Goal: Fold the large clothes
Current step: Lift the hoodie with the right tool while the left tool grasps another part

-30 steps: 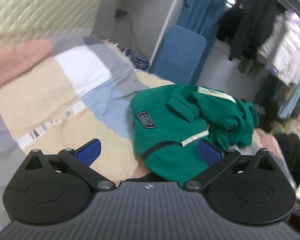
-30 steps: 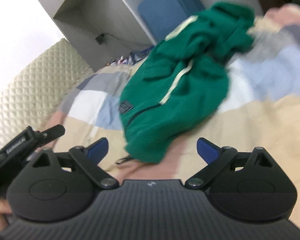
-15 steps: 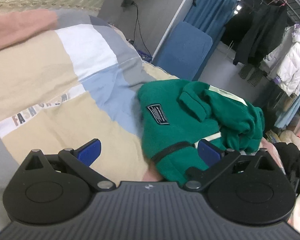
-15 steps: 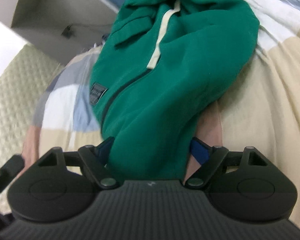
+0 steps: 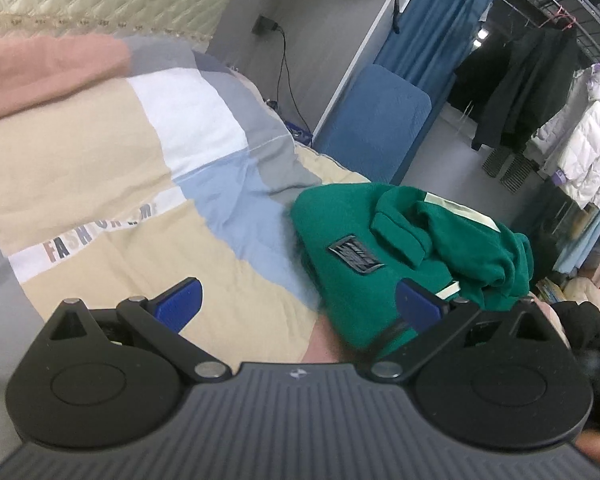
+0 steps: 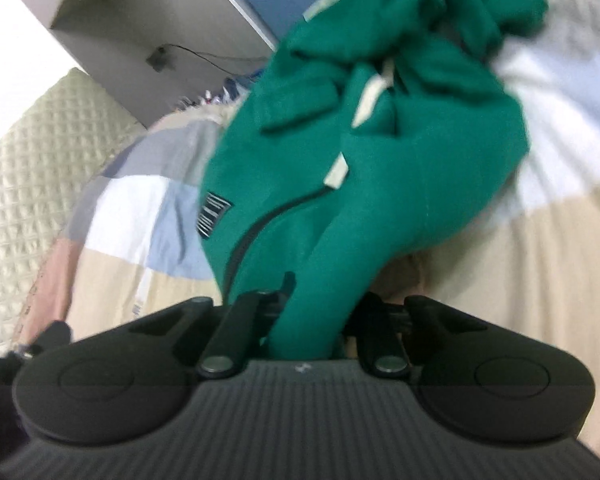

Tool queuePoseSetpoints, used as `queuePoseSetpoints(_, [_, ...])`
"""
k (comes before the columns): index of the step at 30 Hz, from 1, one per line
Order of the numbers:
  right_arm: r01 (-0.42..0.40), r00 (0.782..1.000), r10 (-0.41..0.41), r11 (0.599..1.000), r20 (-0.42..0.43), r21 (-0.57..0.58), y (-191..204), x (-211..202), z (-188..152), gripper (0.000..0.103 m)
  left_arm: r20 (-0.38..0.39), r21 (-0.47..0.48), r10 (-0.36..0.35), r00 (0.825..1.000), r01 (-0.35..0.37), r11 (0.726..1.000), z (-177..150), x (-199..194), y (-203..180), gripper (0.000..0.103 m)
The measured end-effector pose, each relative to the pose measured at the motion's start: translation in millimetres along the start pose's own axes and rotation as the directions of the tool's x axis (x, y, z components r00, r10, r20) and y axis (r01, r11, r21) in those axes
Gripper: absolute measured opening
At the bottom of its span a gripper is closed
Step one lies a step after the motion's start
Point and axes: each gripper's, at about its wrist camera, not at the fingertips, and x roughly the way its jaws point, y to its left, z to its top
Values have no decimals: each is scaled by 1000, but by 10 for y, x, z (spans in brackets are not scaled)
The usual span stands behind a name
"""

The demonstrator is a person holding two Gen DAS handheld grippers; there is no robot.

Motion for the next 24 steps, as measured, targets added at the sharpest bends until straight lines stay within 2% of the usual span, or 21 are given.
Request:
queuePoseSetpoints(2, [7,1000,-6,998,19,-57,19,-213,115,12,-1,-6,-5,1000,5,1000,-3,-30,-2,103])
queuePoseSetpoints(4, [10,999,-6,995,38,-102,-1,-441,237,12,-28,-10,-68,997,68,998,-3,-6,20,103])
queuePoseSetpoints(5, [10,999,-5,993,45,-115,-31,-535,293,12,-41,-18,-76,996,75,997,-10,14,32,103])
queuePoseSetpoints(8, [30,998,-22,991,61,-128,-160,-772,447,11,-65,-36,-89,994,86,996,-53,29,37,103])
queuePoseSetpoints(12, [110,989,-92,981,117,-158,-407,-1050,569,11,-105,-33,-88,991,85,996,-123,52,26,103])
queuePoseSetpoints(17, [169,974,-162,985,160,-35,-944,-1162,634,11,-166,-67,-72,983,62,996,-119,261,50,103])
queuePoseSetpoints(19, [173,973,-175,985,153,26,-1129,-1167,611,11,-176,-100,-86,981,69,993,-65,424,60,103])
queuePoseSetpoints(22, [138,979,-153,984,137,117,-1352,-1163,587,11,-184,-179,-143,972,110,978,-5,722,43,103])
queuePoseSetpoints(24, [126,979,-144,984,143,127,-1412,-1147,538,11,-196,-214,-197,960,155,965,13,974,3,103])
